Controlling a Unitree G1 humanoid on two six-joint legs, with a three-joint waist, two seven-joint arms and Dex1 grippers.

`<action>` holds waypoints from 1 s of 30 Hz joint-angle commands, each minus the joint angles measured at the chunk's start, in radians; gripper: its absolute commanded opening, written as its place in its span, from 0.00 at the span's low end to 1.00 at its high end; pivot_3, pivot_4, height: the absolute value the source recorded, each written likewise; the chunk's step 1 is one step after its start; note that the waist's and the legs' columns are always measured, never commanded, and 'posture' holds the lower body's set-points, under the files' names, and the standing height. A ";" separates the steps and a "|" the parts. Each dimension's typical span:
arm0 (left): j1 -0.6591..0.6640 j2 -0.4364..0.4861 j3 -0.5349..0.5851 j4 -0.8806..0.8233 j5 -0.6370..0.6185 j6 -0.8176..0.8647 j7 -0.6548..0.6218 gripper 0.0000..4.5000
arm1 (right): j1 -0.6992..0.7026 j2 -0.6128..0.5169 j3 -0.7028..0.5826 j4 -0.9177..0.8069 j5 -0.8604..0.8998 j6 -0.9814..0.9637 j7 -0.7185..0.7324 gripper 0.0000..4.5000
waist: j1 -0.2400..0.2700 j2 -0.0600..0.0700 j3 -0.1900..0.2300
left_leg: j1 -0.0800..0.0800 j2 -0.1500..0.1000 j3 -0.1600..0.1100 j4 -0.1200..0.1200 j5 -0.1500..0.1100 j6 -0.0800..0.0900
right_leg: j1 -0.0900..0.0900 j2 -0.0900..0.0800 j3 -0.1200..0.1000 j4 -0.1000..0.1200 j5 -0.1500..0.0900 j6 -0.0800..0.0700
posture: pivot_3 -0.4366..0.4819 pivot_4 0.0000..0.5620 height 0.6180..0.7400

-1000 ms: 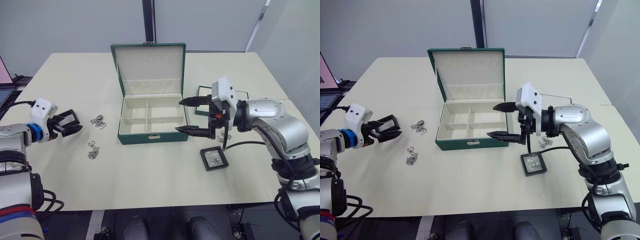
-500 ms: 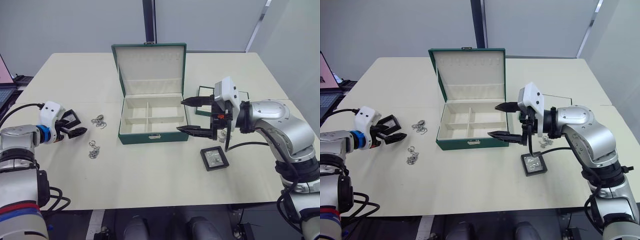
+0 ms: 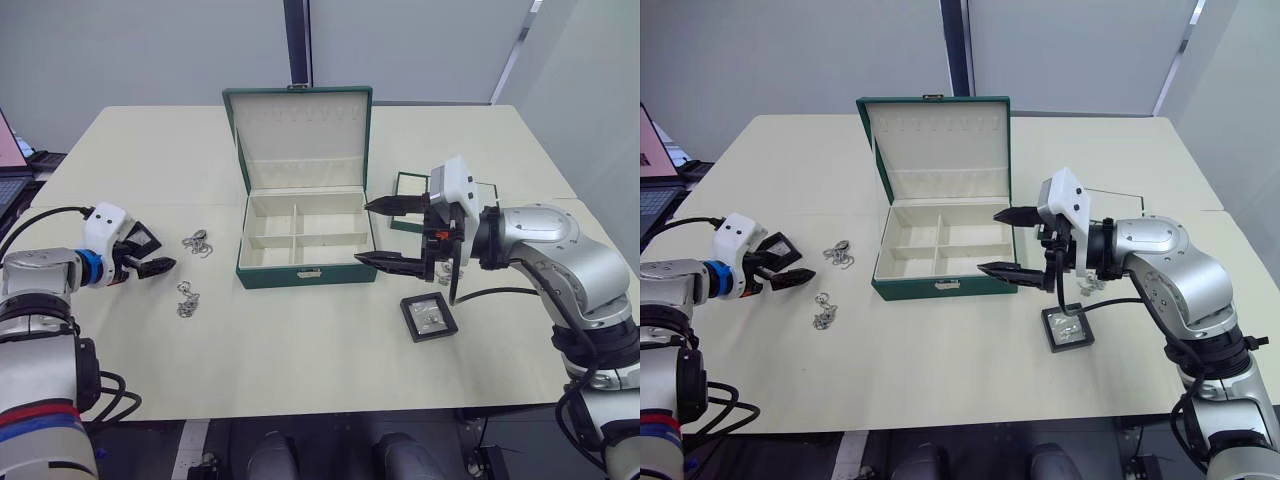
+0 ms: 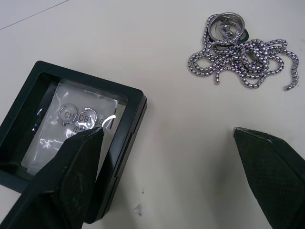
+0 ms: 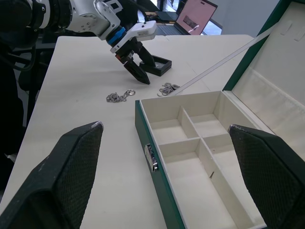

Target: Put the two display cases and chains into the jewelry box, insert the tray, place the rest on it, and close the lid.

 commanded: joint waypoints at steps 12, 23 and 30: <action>0.005 0.012 0.013 0.000 -0.004 -0.011 0.000 0.64 | -0.016 -0.007 -0.026 -0.055 0.052 -0.017 0.020 1.00 | 0.001 0.000 0.000 | 0.000 0.000 0.000 0.000 0.000 0.000 | 0.000 0.000 0.000 0.000 0.000 0.000 | 0.48 0.27 1.00; 0.002 0.014 0.024 0.000 -0.009 -0.013 0.012 0.36 | -0.020 -0.007 -0.020 -0.043 0.044 -0.027 0.018 1.00 | 0.001 0.000 0.000 | 0.000 0.000 0.000 0.000 0.000 0.000 | 0.000 0.000 0.000 0.000 0.000 0.000 | 0.48 0.27 1.00; 0.006 0.018 0.030 0.001 -0.012 -0.020 0.021 0.28 | -0.024 -0.004 -0.016 -0.034 0.042 -0.034 0.022 1.00 | 0.001 0.000 0.000 | 0.000 0.000 0.000 0.000 0.000 0.000 | 0.000 0.000 0.000 0.000 0.000 0.000 | 0.48 0.27 1.00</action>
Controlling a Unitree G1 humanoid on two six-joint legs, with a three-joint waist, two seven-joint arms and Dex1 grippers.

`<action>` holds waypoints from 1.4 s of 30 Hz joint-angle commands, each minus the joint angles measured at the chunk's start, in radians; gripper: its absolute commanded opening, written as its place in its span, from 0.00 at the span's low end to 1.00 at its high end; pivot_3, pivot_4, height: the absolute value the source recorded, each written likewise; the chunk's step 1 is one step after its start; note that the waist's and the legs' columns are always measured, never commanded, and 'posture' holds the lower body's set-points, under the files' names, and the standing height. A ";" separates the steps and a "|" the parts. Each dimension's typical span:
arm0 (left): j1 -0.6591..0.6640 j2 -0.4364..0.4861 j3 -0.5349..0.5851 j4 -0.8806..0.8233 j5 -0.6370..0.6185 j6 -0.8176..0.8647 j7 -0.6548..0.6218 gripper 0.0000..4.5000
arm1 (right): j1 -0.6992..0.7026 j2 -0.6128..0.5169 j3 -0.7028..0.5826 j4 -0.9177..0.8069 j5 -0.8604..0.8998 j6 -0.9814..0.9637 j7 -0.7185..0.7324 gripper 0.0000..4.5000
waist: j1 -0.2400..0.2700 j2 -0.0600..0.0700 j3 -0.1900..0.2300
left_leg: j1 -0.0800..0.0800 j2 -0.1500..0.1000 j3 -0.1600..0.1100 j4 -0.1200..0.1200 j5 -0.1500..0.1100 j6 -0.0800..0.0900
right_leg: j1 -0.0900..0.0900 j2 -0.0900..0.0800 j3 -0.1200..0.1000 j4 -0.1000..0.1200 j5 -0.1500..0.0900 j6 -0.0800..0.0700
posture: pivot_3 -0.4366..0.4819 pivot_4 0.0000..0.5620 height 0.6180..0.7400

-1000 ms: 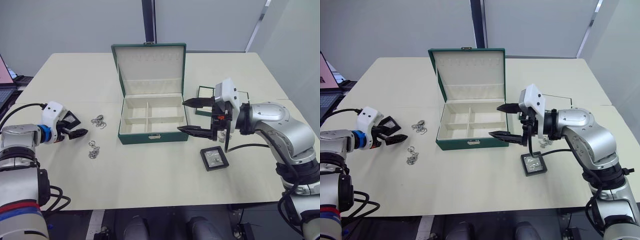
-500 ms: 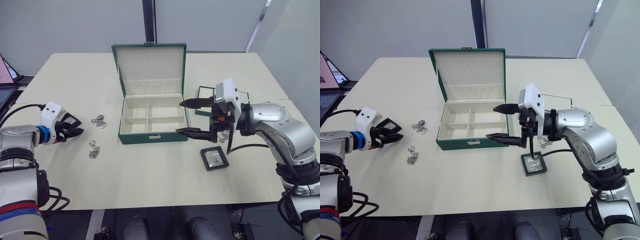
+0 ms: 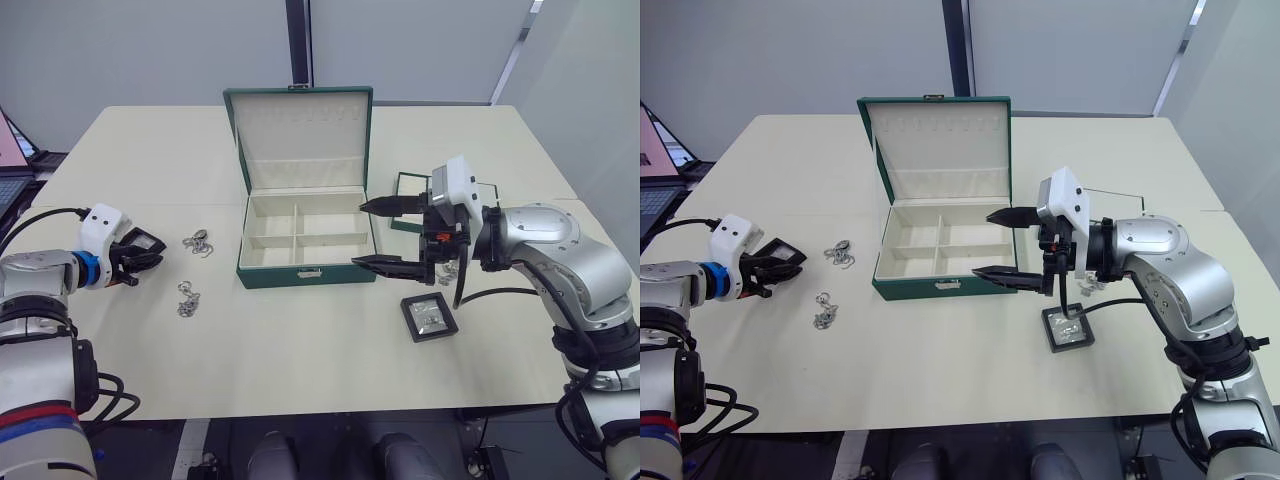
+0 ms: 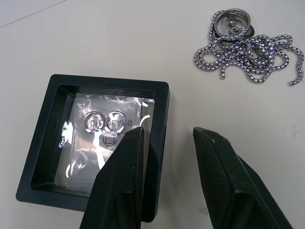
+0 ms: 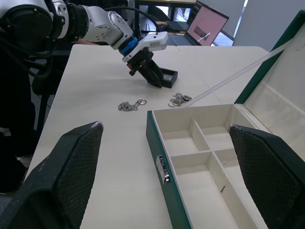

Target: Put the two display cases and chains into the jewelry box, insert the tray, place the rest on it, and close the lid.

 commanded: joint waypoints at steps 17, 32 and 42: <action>0.007 0.012 0.027 0.000 -0.012 -0.026 0.028 0.01 | -0.023 0.012 -0.026 -0.014 0.017 -0.021 -0.002 1.00 | 0.000 0.000 0.000 | 0.000 0.000 0.000 0.000 0.000 0.000 | 0.000 0.000 0.000 0.000 0.000 0.000 | 0.48 0.27 1.00; -0.049 0.074 0.028 -0.100 -0.041 -0.053 -0.160 0.01 | -0.072 -0.021 -0.080 0.052 0.054 -0.046 0.068 1.00 | 0.000 -0.001 0.000 | 0.000 0.000 0.000 0.001 0.000 0.000 | 0.000 0.000 0.000 0.001 0.000 0.000 | 0.48 0.27 1.00; 0.023 0.135 -0.045 -0.687 -0.118 0.159 -0.505 0.01 | -0.063 -0.094 -0.109 0.088 0.047 -0.082 0.140 1.00 | -0.001 0.000 0.000 | 0.000 0.000 0.000 0.000 0.000 0.000 | 0.001 0.000 0.000 0.000 0.000 0.000 | 0.48 0.27 1.00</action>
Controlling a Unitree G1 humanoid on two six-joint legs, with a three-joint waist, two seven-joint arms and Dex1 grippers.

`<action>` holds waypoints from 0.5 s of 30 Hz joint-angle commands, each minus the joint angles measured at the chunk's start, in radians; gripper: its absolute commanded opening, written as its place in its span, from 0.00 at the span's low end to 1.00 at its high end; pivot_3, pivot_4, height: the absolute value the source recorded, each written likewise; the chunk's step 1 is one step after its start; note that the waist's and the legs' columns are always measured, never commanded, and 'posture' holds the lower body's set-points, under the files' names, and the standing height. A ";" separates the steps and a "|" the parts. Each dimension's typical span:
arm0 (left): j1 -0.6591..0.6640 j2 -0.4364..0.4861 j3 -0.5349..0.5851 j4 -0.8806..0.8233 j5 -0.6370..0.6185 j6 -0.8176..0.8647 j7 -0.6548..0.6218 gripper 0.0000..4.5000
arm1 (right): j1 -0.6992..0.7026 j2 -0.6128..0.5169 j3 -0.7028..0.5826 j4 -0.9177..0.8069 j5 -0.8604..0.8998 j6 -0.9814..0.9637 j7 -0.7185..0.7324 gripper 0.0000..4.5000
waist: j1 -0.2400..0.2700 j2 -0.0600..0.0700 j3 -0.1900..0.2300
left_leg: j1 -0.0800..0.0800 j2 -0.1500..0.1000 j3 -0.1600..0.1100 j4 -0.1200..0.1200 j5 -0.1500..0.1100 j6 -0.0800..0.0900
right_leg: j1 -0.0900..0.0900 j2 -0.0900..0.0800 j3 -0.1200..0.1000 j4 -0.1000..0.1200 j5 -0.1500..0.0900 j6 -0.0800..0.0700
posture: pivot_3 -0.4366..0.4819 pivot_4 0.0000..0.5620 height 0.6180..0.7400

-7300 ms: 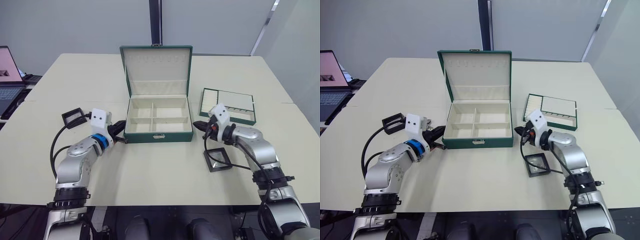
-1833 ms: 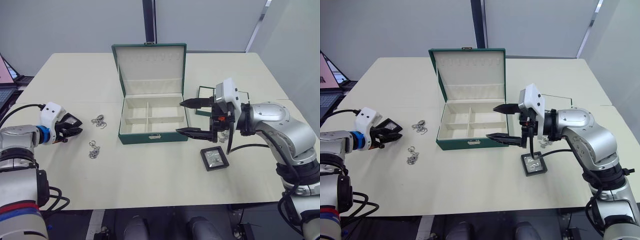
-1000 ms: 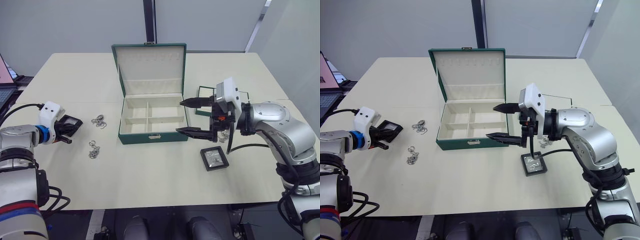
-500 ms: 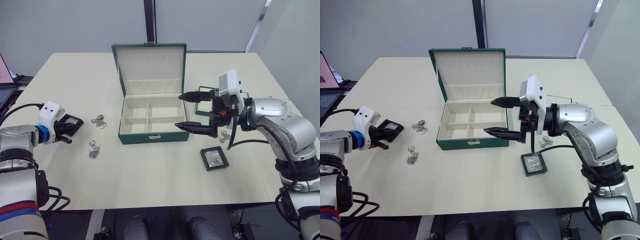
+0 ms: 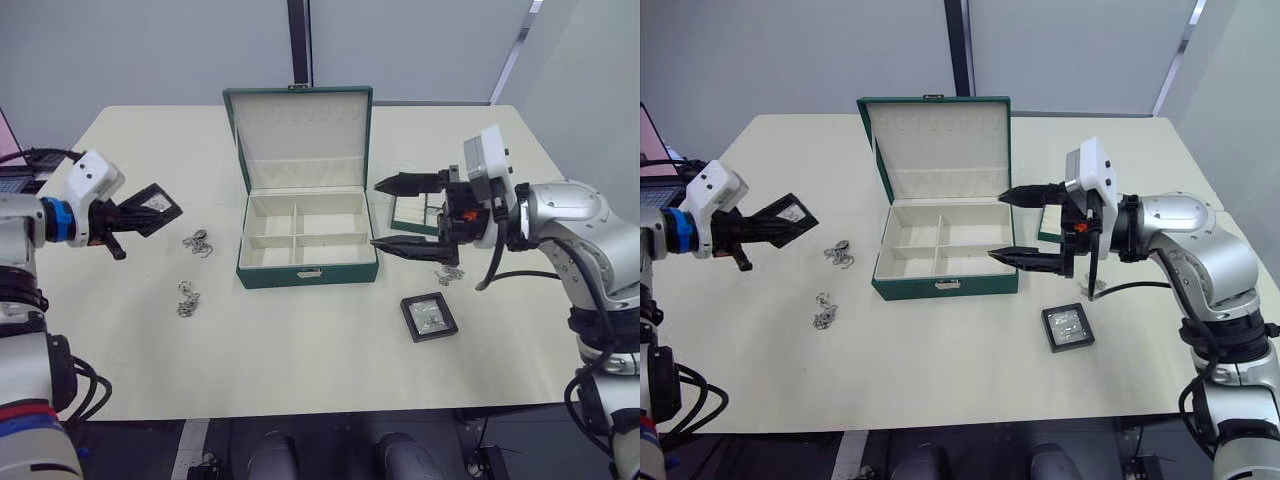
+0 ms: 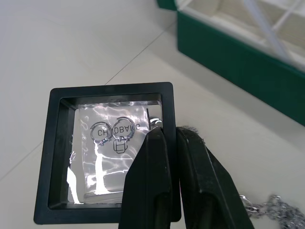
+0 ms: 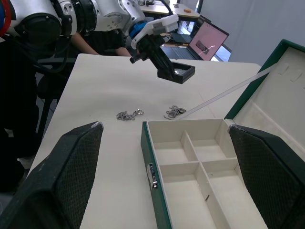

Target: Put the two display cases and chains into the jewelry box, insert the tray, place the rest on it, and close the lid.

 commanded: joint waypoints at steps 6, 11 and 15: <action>0.106 0.006 -0.055 -0.603 -0.125 0.290 -0.070 0.01 | 0.042 -0.065 -0.083 -0.001 -0.007 -0.045 0.007 1.00 | 0.002 0.000 0.000 | 0.001 0.000 -0.001 0.000 0.000 0.000 | 0.002 0.000 0.000 -0.001 0.000 0.000 | 0.48 0.27 1.00; 0.014 -0.108 -0.159 -0.707 -0.114 0.386 -0.003 0.01 | 0.088 -0.101 -0.112 -0.019 -0.016 -0.049 -0.015 1.00 | 0.010 0.000 0.000 | 0.001 0.000 -0.002 0.001 0.000 0.000 | 0.005 0.000 0.000 -0.001 0.000 0.000 | 0.48 0.27 1.00; -0.061 -0.196 -0.236 -0.707 -0.108 0.423 0.016 0.01 | 0.129 -0.128 -0.122 -0.038 -0.032 -0.053 -0.035 1.00 | 0.015 0.000 0.000 | 0.001 -0.001 -0.002 0.003 0.000 0.000 | 0.006 0.000 0.000 -0.002 0.000 0.000 | 0.48 0.27 1.00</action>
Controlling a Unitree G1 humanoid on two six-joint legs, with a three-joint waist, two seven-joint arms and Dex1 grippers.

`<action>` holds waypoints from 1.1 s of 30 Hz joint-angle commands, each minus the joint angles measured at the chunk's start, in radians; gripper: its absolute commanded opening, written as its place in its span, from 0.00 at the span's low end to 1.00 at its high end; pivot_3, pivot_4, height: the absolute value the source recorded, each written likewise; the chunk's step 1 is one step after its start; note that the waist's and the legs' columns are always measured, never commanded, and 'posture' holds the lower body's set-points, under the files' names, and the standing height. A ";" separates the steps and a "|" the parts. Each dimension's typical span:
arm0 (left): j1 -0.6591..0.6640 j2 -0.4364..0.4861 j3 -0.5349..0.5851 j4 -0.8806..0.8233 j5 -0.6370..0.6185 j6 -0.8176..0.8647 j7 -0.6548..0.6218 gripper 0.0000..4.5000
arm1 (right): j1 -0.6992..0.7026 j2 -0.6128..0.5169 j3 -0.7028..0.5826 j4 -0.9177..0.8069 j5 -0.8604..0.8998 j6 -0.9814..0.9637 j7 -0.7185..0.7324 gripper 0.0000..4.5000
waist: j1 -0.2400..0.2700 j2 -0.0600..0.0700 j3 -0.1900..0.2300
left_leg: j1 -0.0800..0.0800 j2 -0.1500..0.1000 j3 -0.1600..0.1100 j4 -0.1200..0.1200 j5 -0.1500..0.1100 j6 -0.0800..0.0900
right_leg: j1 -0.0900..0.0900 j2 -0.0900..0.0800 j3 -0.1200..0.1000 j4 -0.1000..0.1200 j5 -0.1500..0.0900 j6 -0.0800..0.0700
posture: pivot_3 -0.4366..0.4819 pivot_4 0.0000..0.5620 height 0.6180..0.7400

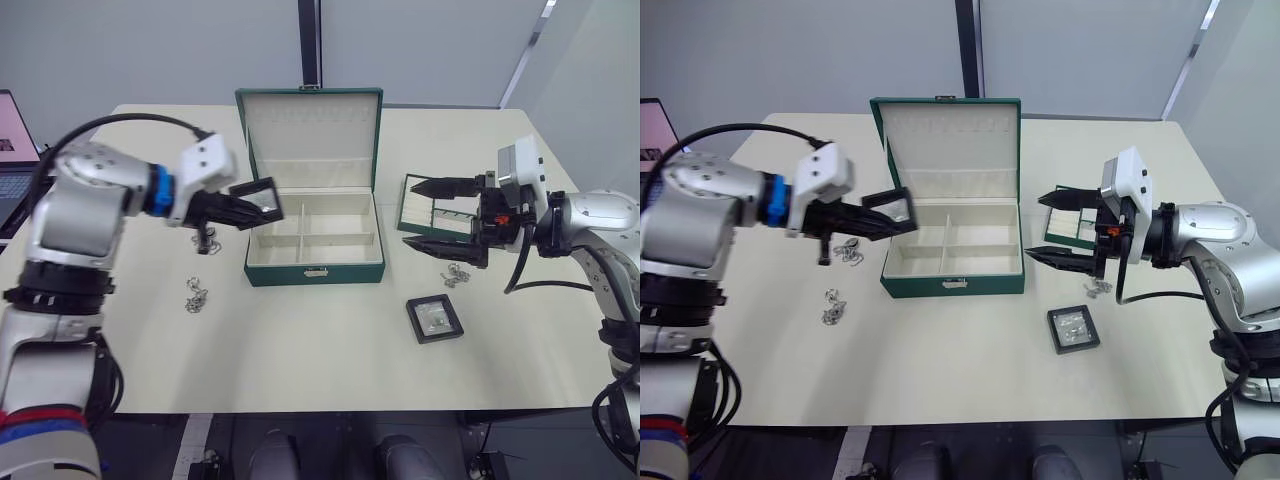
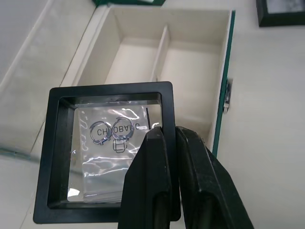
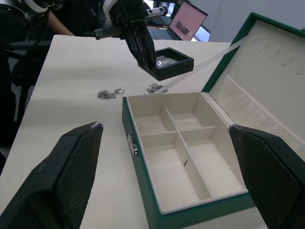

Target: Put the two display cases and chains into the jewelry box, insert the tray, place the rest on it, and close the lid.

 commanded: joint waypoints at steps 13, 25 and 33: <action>-0.224 -0.264 -0.218 0.342 0.150 -0.207 0.101 0.01 | 0.168 -0.056 -0.127 -0.144 -0.006 0.012 -0.136 1.00 | -0.008 0.000 0.000 | 0.000 -0.001 -0.001 0.000 0.000 0.000 | 0.000 0.000 0.001 0.000 0.000 0.000 | 0.48 0.27 1.00; -0.314 -0.389 -0.230 0.638 0.248 -0.434 0.155 0.01 | 0.230 -0.052 -0.151 -0.212 0.008 0.042 -0.207 1.00 | -0.008 0.000 0.000 | 0.000 -0.002 -0.001 -0.001 0.000 0.000 | 0.000 0.000 0.002 0.000 0.000 0.000 | 0.48 0.27 1.00; -0.350 -0.434 -0.229 0.818 0.307 -0.552 0.223 0.01 | 0.252 -0.056 -0.172 -0.243 0.020 0.058 -0.235 1.00 | -0.007 0.000 0.000 | 0.000 -0.002 -0.001 -0.001 0.000 0.000 | 0.000 0.000 0.001 0.000 0.000 0.000 | 0.48 0.27 1.00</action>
